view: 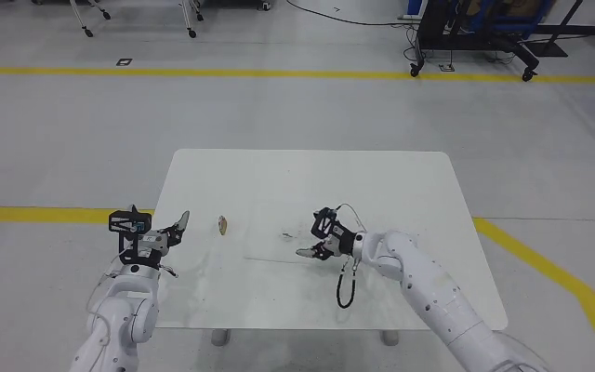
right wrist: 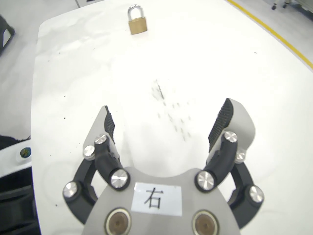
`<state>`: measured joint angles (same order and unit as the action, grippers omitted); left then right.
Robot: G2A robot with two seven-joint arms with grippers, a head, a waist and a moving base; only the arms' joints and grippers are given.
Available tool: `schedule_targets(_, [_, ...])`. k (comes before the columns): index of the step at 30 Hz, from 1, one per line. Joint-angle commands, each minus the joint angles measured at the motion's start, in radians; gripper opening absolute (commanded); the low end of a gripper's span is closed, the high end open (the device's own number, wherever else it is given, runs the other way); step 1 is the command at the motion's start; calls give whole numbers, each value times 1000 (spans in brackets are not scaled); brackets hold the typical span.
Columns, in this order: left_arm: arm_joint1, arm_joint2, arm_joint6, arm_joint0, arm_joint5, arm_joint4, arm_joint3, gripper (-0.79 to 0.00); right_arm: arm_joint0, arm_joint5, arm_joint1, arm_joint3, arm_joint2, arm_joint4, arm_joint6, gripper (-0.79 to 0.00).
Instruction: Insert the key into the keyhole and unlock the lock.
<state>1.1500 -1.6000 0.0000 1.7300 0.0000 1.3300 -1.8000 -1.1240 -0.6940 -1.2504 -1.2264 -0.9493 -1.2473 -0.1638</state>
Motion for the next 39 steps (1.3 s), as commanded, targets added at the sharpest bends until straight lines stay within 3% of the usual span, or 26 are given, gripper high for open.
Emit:
schedule_targets(1, [0,0,0,0,0,0,0,0,60,-17,-20,72,52,23,3,-446])
schedule_targets(10, [0,0,0,0,0,0,0,0,204,58,-91,225,200,-18,-24,-416])
schedule_targets(17, [0,0,0,0,0,0,0,0,254,37,-123,288,251,-12,-22,-413])
schedule_targets(18, [0,0,0,0,0,0,0,0,260,36,-127,296,257,-12,-21,-446])
schedule_targets(20, [0,0,0,0,0,0,0,0,269,29,-134,311,265,-9,-12,-720])
schedule_targets(21, [0,0,0,0,0,0,0,0,272,28,-137,319,267,-7,-7,-785])
schedule_targets(30, [0,0,0,0,0,0,0,0,285,10,-132,309,255,-59,67,-785])
schedule_targets(39, [0,0,0,0,0,0,0,0,199,33,-73,162,134,-106,204,-785])
